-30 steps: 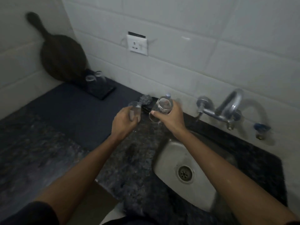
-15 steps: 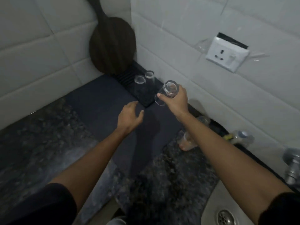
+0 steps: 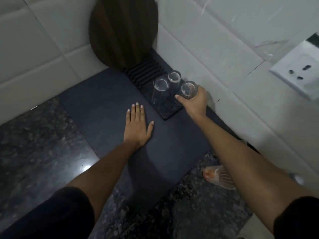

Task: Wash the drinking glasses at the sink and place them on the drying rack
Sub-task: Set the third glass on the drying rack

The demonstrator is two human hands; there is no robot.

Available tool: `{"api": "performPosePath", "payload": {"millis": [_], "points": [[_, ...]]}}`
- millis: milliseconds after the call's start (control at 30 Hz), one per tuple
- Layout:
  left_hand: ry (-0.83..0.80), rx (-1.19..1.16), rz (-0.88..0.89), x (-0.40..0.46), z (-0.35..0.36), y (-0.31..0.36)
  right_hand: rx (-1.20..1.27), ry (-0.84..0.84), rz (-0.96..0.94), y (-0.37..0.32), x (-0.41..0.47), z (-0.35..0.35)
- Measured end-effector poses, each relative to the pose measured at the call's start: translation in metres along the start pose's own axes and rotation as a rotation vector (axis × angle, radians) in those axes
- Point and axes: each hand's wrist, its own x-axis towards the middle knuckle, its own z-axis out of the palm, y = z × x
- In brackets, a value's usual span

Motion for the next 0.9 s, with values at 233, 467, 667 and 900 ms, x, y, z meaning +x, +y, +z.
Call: {"api": "performPosePath", "payload": {"millis": [233,467,667,900], "points": [[0.006,0.008,-0.001,0.000,-0.002,-0.002,-0.036,-0.039,-0.024,0.001,0.009,0.006],[0.000,0.012,-0.004,0.000,-0.002,-0.002,-0.073,-0.042,-0.037,0.001,0.011,0.008],[0.000,0.017,-0.007,0.000,-0.003,-0.001,-0.084,-0.043,-0.049,-0.001,0.011,0.012],[0.004,0.018,-0.009,0.000,-0.004,-0.001,-0.071,-0.045,-0.028,-0.002,0.009,0.014]]}}
